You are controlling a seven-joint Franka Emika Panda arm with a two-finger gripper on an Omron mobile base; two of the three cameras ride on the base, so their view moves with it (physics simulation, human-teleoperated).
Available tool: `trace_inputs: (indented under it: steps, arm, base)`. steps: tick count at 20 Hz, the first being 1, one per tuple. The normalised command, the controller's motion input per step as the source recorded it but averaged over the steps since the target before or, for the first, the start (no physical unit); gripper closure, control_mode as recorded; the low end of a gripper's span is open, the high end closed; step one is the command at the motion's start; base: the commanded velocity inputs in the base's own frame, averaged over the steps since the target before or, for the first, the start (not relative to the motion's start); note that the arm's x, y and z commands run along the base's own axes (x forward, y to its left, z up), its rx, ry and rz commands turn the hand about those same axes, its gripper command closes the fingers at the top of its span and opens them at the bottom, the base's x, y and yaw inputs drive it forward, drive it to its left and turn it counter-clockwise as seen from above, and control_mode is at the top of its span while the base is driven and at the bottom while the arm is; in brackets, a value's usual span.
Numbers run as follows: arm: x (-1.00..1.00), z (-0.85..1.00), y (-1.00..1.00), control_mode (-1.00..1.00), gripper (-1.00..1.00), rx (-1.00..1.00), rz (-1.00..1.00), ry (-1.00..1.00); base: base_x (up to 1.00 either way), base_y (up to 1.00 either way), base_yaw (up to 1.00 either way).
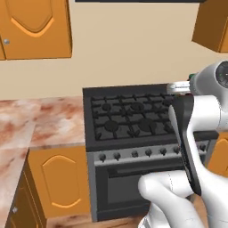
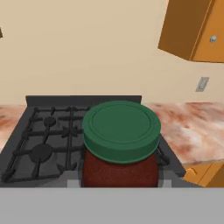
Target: Collect the paprika, ketchup, and shaker from the cabinet and place them next to the stove.
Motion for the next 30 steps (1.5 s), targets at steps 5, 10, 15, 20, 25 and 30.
trace_inputs:
  steps: [5,10,15,20,25,30]
  arm:
    - [0.0,0.0,0.0,1.0,1.0,0.0,0.0,0.0]
    - [0.0,0.0,0.0,1.0,1.0,0.0,0.0,0.0]
    - [0.0,0.0,0.0,1.0,1.0,0.0,0.0,0.0]
    - [0.0,0.0,0.0,1.0,1.0,0.0,0.0,0.0]
    - [0.0,0.0,0.0,1.0,1.0,0.0,0.0,0.0]
    - [0.0,0.0,0.0,1.0,1.0,0.0,0.0,0.0]
  base:
    - [0.42,0.26,0.15]
    - [0.46,0.28,0.01]
    - [0.51,0.29,0.0]
    - [0.5,0.37,-0.03]
    - [0.46,0.43,-0.09]
    - [0.56,0.35,-0.1]
